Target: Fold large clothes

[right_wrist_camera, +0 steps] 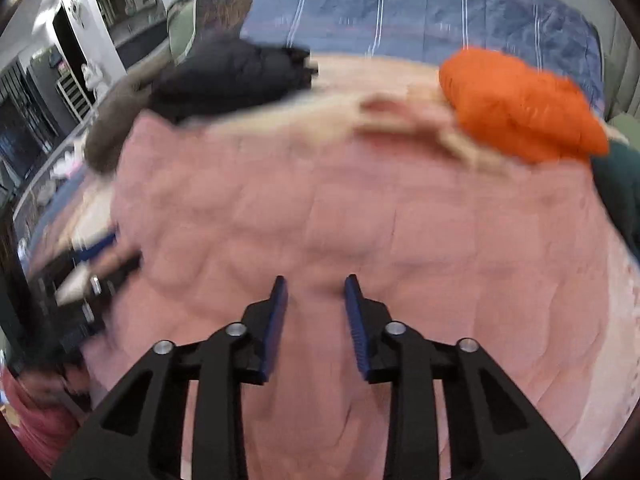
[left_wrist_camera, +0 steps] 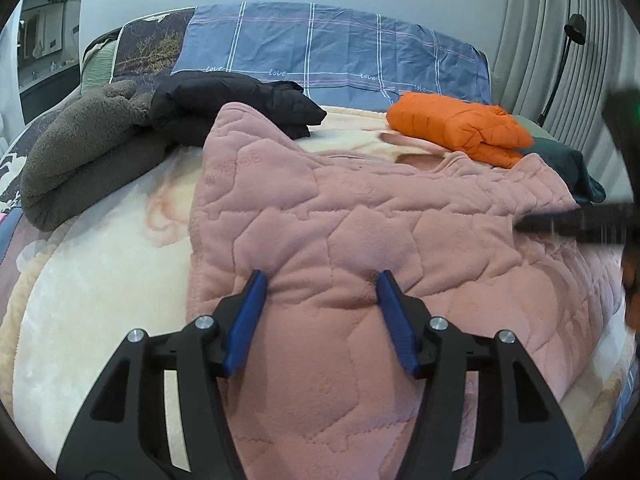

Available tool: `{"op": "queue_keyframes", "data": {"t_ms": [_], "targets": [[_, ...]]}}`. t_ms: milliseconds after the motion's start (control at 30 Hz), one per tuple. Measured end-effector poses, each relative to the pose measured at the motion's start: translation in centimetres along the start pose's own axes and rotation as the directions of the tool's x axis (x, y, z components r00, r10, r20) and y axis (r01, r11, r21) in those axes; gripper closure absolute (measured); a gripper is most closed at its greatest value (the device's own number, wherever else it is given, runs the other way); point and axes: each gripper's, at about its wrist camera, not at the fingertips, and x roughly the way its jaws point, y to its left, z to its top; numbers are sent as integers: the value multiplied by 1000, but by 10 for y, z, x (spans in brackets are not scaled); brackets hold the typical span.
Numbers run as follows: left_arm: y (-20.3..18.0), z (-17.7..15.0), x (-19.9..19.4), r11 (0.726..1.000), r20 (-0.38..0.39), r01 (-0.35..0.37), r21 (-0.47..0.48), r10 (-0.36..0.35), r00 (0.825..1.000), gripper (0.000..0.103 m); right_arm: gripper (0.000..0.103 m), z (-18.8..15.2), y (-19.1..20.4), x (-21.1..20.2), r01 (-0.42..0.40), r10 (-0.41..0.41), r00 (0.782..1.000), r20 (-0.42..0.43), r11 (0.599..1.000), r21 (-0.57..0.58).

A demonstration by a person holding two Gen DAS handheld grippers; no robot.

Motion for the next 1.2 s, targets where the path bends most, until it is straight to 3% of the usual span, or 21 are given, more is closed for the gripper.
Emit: {"op": "queue_keyframes", "data": {"t_ms": [133,200,267,300,333,667,767,833,933,1000,1033,1100,1200], "targets": [[-3,-1,-1,1000,-1,-6,2,6,1000,44,84,52,-11,25,-28,27,1000,13,999,41],[-2,-1,-2,1000,-1,-4,2,4,1000,44,85,65,-15,53,35,-34,999,-21,998,45],[-1,-2,-3,1000,6,4,5,-5,1000,43,84,61,-27,106,122,-117,986,-121,992,34],[-1,-3,-3,1000,11,14,7,-14,1000,43,85,59,-39,128,92,-81,985,-149,993,69],[0,-3,-2,1000,10,14,10,-14,1000,43,85,58,-49,132,54,-39,992,-120,991,127],[-3,-4,-1,999,15,-7,33,7,1000,42,85,59,-45,124,58,-48,994,-96,993,102],[-3,-3,-2,999,14,-11,33,10,1000,42,85,62,-47,93,25,-14,997,-73,989,144],[-3,-4,-2,999,15,-10,33,10,1000,42,85,61,-47,62,24,-22,1000,-12,988,150],[-2,-3,-2,1000,15,-2,28,2,1000,41,85,54,-26,27,29,-32,998,54,998,51],[-2,-4,-2,1000,18,-2,27,1,1000,41,85,45,-21,39,46,-46,999,-4,998,34],[-1,-5,-2,1000,20,0,25,0,1000,41,86,36,-26,65,54,-50,997,-66,997,51],[-2,-4,-2,1000,22,4,24,-5,1000,41,87,29,-31,87,66,-64,998,-27,997,52],[-2,-5,-2,1000,23,-3,29,2,1000,41,86,34,-28,83,83,-82,997,-12,993,80]]}}
